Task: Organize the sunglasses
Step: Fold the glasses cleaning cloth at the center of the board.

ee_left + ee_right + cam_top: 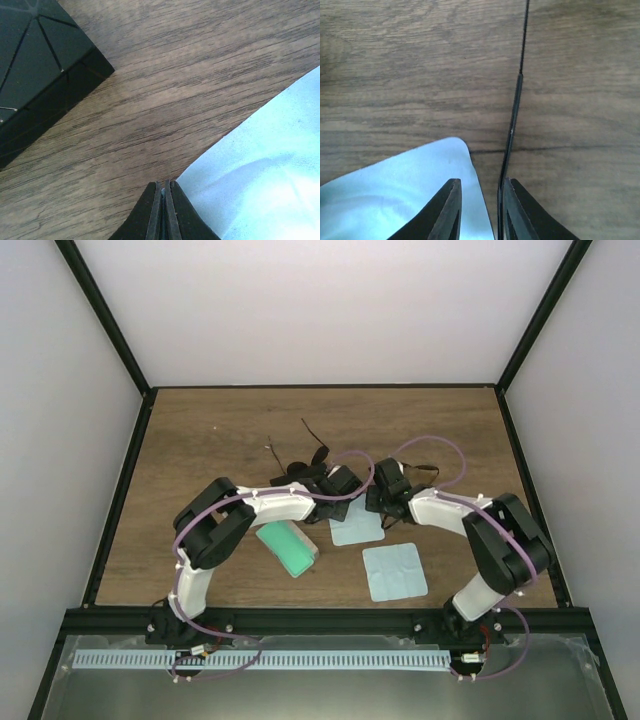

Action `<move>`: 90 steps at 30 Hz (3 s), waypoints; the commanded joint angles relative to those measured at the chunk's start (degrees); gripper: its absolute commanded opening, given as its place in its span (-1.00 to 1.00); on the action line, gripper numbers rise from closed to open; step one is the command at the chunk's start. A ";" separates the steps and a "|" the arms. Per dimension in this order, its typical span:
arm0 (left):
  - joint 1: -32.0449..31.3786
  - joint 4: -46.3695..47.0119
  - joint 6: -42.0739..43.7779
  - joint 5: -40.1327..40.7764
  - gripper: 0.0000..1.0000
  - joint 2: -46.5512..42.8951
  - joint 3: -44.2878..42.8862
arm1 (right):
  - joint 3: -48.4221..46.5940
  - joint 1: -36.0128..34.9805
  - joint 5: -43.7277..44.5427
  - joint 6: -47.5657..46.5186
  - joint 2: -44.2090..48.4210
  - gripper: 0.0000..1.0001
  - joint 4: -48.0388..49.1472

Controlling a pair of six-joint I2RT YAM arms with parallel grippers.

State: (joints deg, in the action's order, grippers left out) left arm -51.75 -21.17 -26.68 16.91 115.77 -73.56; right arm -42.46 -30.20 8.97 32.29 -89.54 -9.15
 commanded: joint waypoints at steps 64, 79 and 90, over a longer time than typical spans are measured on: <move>-0.08 -1.07 1.72 -0.84 -0.91 3.20 -2.34 | -8.36 -5.47 4.92 -3.02 -10.64 -0.90 -2.71; 0.04 0.11 1.55 0.52 -0.91 0.84 -1.10 | -4.75 -5.49 7.57 -1.72 -1.63 -0.99 -1.13; -0.18 0.21 1.01 0.66 -0.91 -2.57 0.31 | -3.97 -5.53 6.54 -1.64 0.90 -0.99 -2.71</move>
State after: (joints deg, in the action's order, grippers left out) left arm -51.90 -21.04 -25.34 17.34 115.66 -74.46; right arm -46.09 -34.30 14.44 29.87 -89.84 -11.20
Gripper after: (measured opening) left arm 0.044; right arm 0.010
